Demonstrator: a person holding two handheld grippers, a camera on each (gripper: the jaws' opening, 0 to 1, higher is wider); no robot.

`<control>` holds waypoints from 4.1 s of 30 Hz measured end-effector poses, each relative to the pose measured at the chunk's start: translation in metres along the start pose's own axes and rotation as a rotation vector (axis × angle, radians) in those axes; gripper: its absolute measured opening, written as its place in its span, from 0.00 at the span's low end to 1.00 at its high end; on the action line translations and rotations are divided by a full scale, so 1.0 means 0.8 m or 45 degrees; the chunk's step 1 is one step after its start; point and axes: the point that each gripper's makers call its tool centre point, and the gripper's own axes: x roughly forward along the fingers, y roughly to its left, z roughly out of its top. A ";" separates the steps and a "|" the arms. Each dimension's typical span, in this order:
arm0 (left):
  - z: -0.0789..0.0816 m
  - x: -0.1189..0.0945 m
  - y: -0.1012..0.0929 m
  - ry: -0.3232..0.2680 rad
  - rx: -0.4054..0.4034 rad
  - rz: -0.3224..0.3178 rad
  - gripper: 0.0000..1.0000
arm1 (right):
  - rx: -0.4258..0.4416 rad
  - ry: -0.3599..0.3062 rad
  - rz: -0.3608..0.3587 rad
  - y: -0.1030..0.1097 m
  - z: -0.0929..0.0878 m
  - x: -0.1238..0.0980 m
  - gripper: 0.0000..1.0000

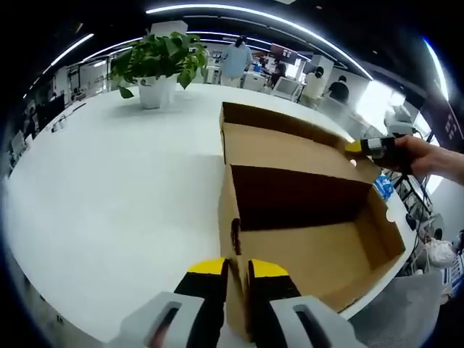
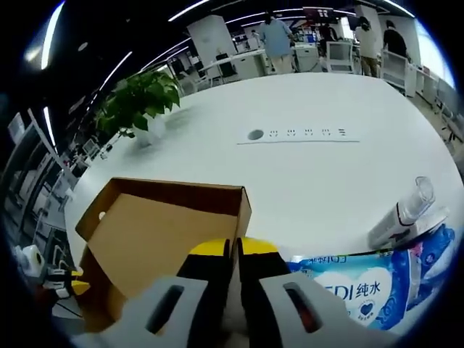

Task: Operate the shoe box by opening the lid, removing the specified soft item, and placing it in the target area until the item is outside and the box remains undamaged.

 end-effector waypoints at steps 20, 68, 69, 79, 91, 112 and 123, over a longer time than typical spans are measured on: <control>0.000 0.000 0.002 0.005 -0.040 0.029 0.09 | -0.237 -0.145 0.077 0.023 0.025 -0.060 0.03; 0.019 0.019 -0.012 -0.046 -0.256 -0.016 0.16 | -0.330 -0.337 0.039 0.047 -0.050 -0.137 0.01; 0.018 0.017 -0.012 -0.046 -0.248 -0.017 0.16 | -0.318 -0.342 0.038 0.047 -0.053 -0.137 0.01; 0.030 -0.020 -0.013 -0.120 -0.161 -0.023 0.14 | -0.241 -0.306 0.024 0.040 -0.087 -0.135 0.00; 0.026 -0.037 -0.029 -0.174 -0.042 -0.082 0.15 | -0.117 -0.280 0.063 0.037 -0.118 -0.133 0.00; 0.024 -0.053 -0.028 -0.225 0.011 -0.115 0.16 | -0.059 -0.206 0.106 0.038 -0.161 -0.127 0.00; 0.018 -0.057 -0.029 -0.215 0.035 -0.122 0.16 | -0.051 -0.218 0.106 0.035 -0.163 -0.132 0.00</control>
